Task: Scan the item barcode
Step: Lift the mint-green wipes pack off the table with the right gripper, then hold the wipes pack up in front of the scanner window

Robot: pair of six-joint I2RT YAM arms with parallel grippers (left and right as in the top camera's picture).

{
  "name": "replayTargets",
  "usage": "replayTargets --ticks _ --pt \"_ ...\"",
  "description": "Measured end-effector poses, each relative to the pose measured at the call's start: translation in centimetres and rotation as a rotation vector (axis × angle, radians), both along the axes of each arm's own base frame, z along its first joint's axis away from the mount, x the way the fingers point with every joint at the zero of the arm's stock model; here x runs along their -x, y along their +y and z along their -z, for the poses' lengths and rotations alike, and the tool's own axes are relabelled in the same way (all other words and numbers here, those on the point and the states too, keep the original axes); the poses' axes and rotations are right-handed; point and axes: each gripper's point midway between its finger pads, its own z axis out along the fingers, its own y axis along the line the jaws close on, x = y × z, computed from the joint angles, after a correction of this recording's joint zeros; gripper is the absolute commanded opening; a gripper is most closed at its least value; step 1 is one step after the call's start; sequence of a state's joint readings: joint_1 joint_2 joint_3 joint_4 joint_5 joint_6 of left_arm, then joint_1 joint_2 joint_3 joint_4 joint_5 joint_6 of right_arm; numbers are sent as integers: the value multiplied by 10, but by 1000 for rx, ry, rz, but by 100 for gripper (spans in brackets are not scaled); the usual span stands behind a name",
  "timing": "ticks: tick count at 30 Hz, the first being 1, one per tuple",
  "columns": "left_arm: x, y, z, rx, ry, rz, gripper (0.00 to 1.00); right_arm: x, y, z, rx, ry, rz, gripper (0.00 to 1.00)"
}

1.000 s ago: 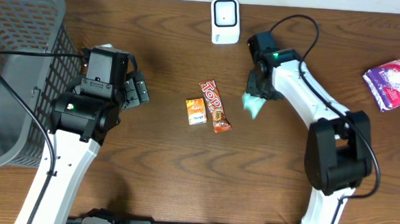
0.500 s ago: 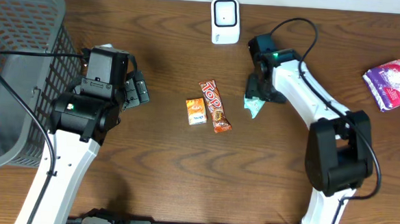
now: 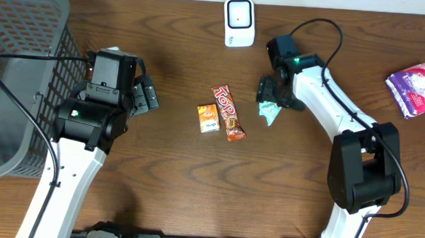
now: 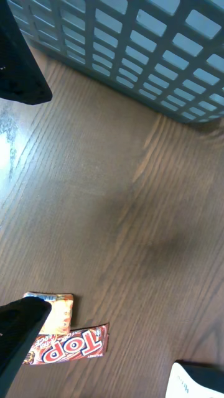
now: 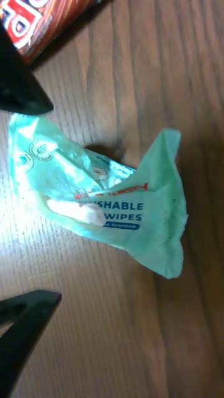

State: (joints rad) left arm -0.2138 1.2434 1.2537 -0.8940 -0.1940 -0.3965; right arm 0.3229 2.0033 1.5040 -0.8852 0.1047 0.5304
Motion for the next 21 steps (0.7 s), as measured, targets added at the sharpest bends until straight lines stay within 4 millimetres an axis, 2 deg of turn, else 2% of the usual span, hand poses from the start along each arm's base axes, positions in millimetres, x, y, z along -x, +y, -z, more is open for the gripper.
replayTargets --ticks 2,5,10,15,16,17,19,21 --pt "0 0 0 0 0 0 98 1 0 6 -6 -5 23 72" --pt "0 0 0 0 -1 0 98 3 -1 18 -17 -14 56 57" --pt "0 0 0 0 0 0 98 4 -1 32 -31 -33 87 47" --pt "0 0 0 0 0 0 98 2 -1 35 -36 -45 91 47" --pt "0 0 0 0 0 0 98 2 -1 35 -36 -46 91 42" --pt "0 0 0 0 0 0 98 2 0 35 -37 -49 87 32" --pt "0 0 0 0 0 0 98 0 0 35 -37 -55 83 5" --pt "0 0 0 0 0 0 98 -1 1 34 -43 -59 82 1"
